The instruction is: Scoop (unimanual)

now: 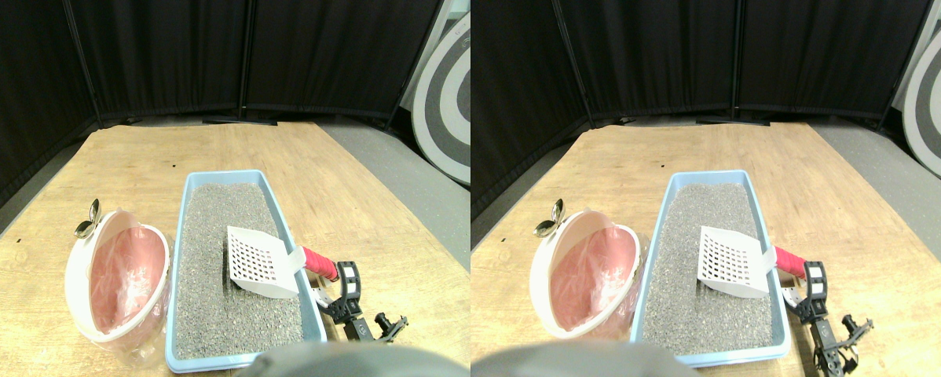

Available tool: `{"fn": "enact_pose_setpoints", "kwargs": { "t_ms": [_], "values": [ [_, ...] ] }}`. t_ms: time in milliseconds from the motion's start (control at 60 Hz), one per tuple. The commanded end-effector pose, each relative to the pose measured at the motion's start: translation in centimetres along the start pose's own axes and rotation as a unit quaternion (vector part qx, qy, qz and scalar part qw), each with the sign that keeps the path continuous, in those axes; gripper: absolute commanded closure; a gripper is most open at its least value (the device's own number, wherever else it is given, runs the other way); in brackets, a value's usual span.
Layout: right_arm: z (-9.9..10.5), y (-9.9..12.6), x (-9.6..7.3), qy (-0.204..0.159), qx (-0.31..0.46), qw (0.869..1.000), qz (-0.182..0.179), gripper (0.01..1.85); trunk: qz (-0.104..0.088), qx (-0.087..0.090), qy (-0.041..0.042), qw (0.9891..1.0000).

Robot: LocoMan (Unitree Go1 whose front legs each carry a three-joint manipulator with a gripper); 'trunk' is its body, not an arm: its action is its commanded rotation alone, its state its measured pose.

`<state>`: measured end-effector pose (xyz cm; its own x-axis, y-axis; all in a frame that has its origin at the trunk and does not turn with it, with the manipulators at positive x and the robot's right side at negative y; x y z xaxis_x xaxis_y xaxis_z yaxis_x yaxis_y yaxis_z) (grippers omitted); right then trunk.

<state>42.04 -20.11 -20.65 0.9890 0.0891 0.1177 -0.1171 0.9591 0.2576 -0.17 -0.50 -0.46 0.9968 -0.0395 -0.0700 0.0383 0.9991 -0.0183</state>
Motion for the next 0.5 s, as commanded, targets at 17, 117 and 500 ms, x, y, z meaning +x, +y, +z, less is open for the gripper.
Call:
{"fn": "enact_pose_setpoints", "kwargs": {
  "t_ms": [17, 117, 500],
  "values": [
    [0.1, -0.1, 0.4, -0.018, 0.005, 1.0, -0.002, 1.05, 0.004, -0.01, 0.0007, 0.9999],
    [0.3, -0.3, 0.9, -0.01, 0.005, 1.0, -0.008, 1.04, 0.004, -0.01, 0.0007, 0.9999],
    [0.1, -0.8, 2.8, -0.012, 0.02, 1.0, -0.016, 1.04, 0.003, -0.017, -0.001, 0.9999]
  ]
}}
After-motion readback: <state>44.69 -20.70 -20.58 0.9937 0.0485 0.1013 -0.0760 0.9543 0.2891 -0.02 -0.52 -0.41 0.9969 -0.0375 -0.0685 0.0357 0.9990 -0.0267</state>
